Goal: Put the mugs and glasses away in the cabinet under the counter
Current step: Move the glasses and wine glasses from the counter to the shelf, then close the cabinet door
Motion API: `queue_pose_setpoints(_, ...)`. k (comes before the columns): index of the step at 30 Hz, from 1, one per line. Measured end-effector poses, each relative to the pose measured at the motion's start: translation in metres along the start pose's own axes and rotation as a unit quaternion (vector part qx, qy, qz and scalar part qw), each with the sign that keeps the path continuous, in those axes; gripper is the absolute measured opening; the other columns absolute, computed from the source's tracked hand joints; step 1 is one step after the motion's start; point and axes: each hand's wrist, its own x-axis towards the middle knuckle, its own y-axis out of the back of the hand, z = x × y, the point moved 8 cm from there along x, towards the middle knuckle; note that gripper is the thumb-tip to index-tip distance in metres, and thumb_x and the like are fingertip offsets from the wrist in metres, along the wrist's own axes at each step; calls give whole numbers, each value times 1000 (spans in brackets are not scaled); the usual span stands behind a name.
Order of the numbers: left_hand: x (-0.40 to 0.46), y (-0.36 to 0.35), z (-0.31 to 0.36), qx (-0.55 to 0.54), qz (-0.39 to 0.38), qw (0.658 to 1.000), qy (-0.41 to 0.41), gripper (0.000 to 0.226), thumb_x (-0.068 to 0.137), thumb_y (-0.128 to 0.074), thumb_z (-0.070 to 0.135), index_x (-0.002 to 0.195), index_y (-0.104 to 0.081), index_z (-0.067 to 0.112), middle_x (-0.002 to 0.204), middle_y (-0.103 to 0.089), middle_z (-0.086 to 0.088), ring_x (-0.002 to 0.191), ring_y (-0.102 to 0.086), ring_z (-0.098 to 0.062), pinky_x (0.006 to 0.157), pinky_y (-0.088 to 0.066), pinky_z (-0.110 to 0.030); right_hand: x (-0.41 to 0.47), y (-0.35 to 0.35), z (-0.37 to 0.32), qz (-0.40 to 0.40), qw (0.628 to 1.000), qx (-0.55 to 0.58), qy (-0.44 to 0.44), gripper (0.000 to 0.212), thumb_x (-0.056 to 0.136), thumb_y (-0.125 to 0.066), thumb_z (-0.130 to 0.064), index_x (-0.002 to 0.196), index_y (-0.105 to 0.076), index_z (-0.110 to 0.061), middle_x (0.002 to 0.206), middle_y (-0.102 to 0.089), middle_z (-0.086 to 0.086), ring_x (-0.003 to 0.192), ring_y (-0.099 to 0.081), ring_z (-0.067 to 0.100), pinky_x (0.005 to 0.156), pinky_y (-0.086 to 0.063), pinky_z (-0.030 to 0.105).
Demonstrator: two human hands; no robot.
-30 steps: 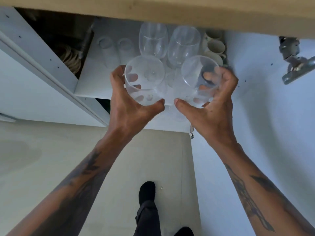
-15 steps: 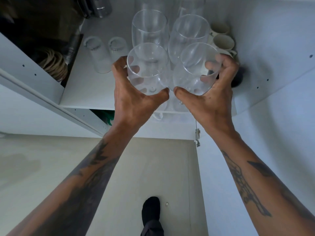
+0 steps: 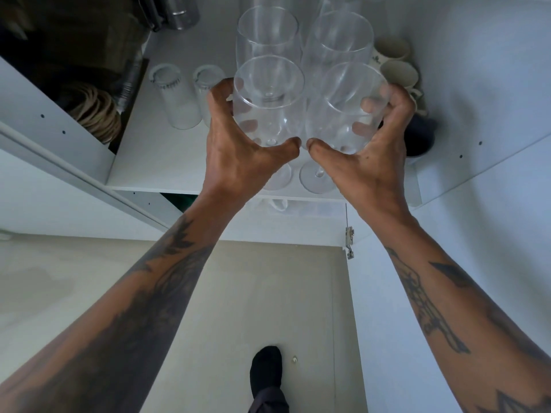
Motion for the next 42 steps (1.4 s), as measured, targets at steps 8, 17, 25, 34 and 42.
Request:
queue_pose_setpoints(8, 22, -7, -3, 26, -16, 999, -7, 99, 64, -90, 25, 140, -30, 7, 140, -45, -10, 120, -58, -25, 94, -58, -37, 27, -9, 2, -19, 1000, -4, -1, 97, 71, -85, -17, 146, -25, -8, 143, -42, 7, 127, -51, 24, 104, -50, 38)
queue_pose_setpoints(17, 33, -10, -6, 34, -31, 999, 0, 106, 68, -91, 22, 148, -24, 6, 147, -39, -10, 131, -49, -26, 105, -51, -40, 42, -14, 6, -40, 999, -15, -4, 100, 71, -85, -26, 149, -23, -17, 144, -43, 0, 128, -51, 18, 85, -43, 1)
queue_pose_setpoints(25, 26, 4, -12, 86, -59, 991, 81, 119, 64, -93, 34, 155, -18, 16, 149, -40, -11, 133, -50, -26, 108, -49, -43, 45, -3, -3, -73, 995, -60, -20, 111, 70, -84, -36, 156, -15, -22, 155, -39, 6, 139, -44, 21, 107, -39, 23)
queue_pose_setpoints(34, -76, 31, 40, 159, -2, 976, 147, 47, 85, -74, 29, 127, -61, 14, 121, -60, -9, 92, -64, -17, 69, -40, -1, -2, 45, -48, -118, 984, -115, -64, 103, 74, -82, -30, 155, -20, -17, 154, -39, 6, 138, -43, 21, 90, -33, 12)
queue_pose_setpoints(42, -219, -21, 215, -8, -133, 961, 242, 20, 92, -62, 19, 104, -74, 10, 97, -74, -4, 74, -66, -4, 59, -47, -11, -73, 145, -132, -355, 851, -387, 1, 46, 90, -67, -26, 132, -60, -11, 137, -59, 11, 127, -55, 30, 96, -48, 32)
